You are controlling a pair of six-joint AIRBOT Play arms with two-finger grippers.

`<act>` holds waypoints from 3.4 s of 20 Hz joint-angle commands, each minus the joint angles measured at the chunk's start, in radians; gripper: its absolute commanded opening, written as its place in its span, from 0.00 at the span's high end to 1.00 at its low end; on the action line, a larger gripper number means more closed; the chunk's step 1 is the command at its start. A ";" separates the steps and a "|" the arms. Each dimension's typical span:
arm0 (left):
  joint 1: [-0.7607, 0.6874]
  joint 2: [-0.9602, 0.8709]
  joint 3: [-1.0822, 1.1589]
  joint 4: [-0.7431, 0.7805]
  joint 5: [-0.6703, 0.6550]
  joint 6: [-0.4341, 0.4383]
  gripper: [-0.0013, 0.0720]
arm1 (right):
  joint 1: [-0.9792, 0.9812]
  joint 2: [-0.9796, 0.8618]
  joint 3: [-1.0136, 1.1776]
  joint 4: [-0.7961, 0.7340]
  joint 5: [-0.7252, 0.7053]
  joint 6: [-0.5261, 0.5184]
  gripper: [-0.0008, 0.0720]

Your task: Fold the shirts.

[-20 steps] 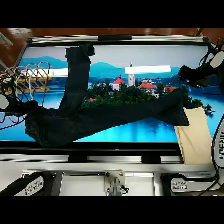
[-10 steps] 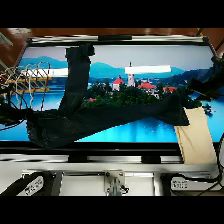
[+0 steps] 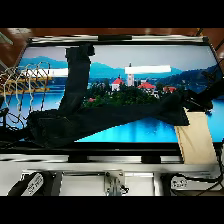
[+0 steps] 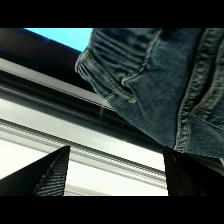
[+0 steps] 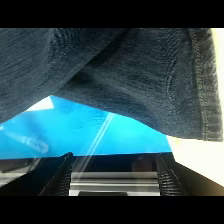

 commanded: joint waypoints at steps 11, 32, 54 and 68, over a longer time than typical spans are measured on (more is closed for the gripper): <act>0.075 -0.237 -0.066 -0.206 0.274 0.100 0.07 | -0.002 -0.003 -0.007 0.016 -0.029 0.010 0.06; 0.075 -0.266 -0.017 -0.209 0.234 0.126 0.87 | -0.095 -0.092 -0.171 -0.142 -0.113 0.092 0.07; 0.077 -0.264 0.340 -0.204 0.040 0.152 0.87 | -0.123 -0.047 0.400 -0.338 0.237 0.058 0.86; 0.074 -0.270 0.130 -0.204 -0.093 0.152 0.87 | -0.152 0.061 0.019 -0.445 0.257 0.071 0.86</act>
